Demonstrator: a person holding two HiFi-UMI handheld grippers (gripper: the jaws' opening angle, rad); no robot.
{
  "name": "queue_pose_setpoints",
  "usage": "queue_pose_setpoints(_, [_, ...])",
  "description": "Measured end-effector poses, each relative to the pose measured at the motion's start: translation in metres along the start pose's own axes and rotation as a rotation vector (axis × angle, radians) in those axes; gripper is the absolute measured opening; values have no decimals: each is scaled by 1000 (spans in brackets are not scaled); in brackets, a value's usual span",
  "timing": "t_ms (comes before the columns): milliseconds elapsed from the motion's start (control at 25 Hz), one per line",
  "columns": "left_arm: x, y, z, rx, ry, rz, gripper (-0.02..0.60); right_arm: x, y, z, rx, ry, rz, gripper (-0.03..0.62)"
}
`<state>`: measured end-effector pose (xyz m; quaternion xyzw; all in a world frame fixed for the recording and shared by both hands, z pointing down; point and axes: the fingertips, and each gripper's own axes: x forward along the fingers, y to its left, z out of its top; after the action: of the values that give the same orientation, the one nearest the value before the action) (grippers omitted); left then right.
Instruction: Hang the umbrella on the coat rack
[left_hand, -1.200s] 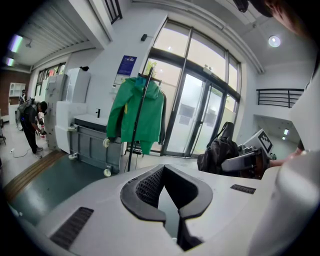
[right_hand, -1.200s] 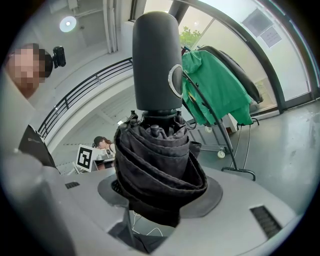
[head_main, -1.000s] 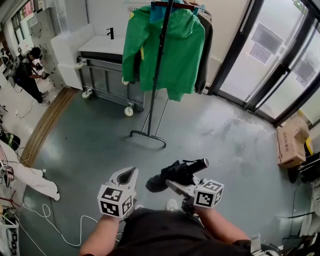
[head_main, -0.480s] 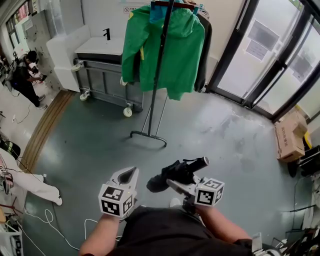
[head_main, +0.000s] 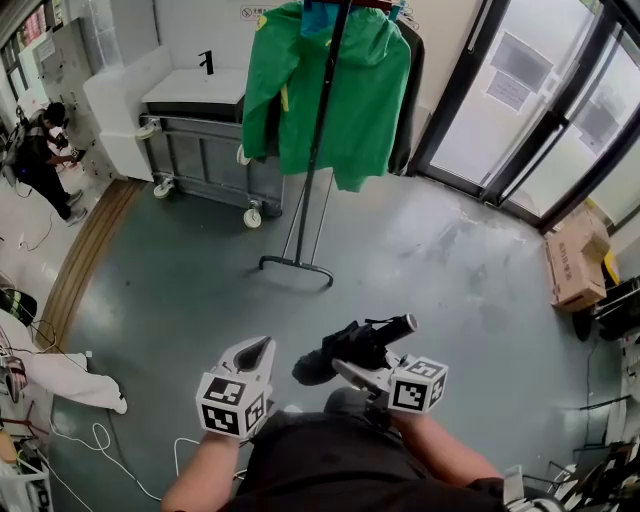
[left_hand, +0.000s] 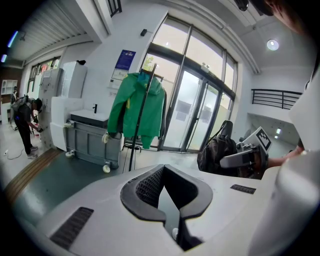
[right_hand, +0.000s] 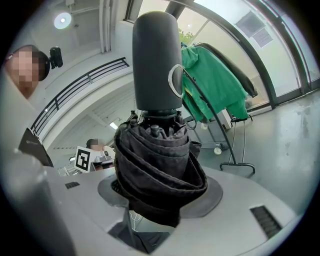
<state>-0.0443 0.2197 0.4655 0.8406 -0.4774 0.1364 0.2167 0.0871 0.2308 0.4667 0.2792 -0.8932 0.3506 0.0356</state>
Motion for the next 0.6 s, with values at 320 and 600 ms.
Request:
queue_pose_setpoints(320, [6, 0, -5, -8, 10, -16, 15, 4, -5, -2, 10, 8, -7, 229])
queue_pose_setpoints(600, [21, 13, 4, -12, -1, 11, 15, 19, -20, 11, 6, 14, 14, 229])
